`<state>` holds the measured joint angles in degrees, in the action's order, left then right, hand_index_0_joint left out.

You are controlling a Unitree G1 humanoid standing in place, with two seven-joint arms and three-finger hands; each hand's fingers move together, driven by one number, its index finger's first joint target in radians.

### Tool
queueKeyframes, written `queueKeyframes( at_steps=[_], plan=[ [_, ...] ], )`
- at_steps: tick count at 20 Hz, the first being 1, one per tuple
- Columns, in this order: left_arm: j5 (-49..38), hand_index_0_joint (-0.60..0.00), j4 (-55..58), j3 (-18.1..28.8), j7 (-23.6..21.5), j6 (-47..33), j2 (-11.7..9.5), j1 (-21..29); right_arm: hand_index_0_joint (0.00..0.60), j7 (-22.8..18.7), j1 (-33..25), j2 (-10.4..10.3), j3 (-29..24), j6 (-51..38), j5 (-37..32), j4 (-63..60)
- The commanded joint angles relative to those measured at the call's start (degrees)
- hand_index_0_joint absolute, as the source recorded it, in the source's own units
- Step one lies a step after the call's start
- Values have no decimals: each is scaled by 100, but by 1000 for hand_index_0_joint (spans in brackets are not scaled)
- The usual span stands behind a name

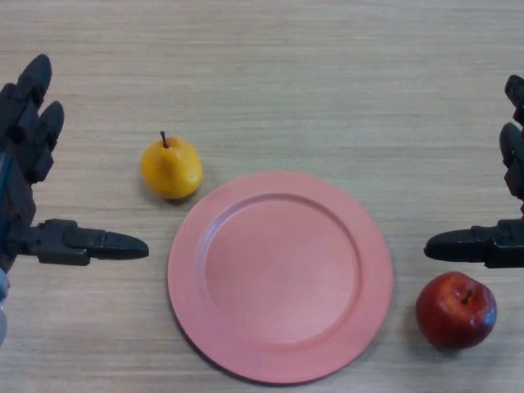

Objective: Pick up the yellow pear and place it on the plate

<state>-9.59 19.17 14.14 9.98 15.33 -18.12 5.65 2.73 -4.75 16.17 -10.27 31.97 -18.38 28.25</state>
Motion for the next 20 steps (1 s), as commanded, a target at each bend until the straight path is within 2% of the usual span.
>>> queueKeyframes(
  at_steps=[1, 5, 8, 11, 15, 20],
  plan=[
    [79, 0, 138, 260, -55, -967, -342, 254, 0, 52, -131, 164, -347, -657, 162, 401],
    [61, 0, 156, 199, -95, -919, -315, 244, 0, 87, -117, 174, -364, -657, 191, 403],
    [230, 0, -59, 148, -166, -1185, -289, 302, 0, 59, -154, 173, -349, -652, 161, 365],
    [311, 0, -322, 74, -186, -1275, -348, 401, 0, 34, -81, 137, -332, -586, 96, 512],
    [322, 0, -1263, -117, -408, -1809, -379, 858, 0, -102, -62, 131, -406, -442, -40, 652],
    [728, 0, -3231, -499, -802, -3021, -319, 1697, 0, -193, -94, 160, -428, -556, 80, 608]
  ],
)
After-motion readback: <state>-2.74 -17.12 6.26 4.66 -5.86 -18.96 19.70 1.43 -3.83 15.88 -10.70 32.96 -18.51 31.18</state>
